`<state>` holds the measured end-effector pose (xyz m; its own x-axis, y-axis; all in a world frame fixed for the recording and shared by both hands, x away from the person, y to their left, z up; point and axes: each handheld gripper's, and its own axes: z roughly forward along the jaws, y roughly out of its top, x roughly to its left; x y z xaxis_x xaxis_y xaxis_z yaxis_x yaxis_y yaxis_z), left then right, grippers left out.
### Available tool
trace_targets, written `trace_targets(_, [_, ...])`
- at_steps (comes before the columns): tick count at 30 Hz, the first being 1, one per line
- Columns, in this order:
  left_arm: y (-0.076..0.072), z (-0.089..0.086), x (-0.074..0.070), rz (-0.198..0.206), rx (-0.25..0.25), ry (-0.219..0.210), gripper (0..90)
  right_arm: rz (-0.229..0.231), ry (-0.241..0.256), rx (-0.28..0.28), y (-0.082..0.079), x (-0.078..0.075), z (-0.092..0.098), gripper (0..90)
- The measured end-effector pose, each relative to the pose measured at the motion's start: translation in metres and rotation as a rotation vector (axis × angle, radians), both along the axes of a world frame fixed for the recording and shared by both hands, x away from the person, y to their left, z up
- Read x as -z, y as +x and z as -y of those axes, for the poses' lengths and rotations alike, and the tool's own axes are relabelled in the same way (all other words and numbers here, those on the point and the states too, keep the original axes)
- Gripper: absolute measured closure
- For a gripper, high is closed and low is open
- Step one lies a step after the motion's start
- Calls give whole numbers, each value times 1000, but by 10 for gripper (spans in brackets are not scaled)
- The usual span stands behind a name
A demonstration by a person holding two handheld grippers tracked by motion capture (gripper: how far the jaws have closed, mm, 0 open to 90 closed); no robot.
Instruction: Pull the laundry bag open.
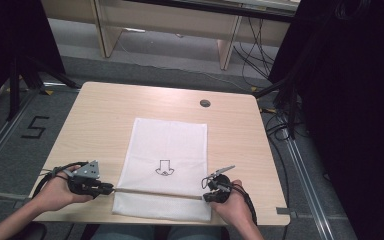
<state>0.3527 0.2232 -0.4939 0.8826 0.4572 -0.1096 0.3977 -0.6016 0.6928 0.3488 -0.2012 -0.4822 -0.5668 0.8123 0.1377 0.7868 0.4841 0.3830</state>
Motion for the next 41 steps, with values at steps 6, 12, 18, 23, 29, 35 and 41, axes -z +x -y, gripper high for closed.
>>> trace_targets(6, [0, 0, 0, 3, 0, -4, 810, 19, 4, -24, 0, 0, 0, 878])
trace_targets(12, [2, -4, -2, 0, -10, -12, 764, 19, 0, -23, -1, -3, 0, 804])
trace_targets(18, [6, -5, -5, -5, -87, -130, 591, 26, 19, -7, 1, -4, 3, 729])
trace_targets(23, [12, -3, -7, 10, -161, -180, 483, 59, 19, 13, 2, -7, 4, 698])
trace_targets(29, [27, 8, -10, 20, -274, -252, 400, 121, 44, 26, 4, -11, 8, 665])
trace_targets(35, [40, 23, -7, 46, -317, -257, 366, 140, 69, 48, 5, -13, 11, 649])
trace_targets(41, [40, 20, 1, 40, -308, -219, 379, 150, 81, 61, 7, -12, 17, 637])
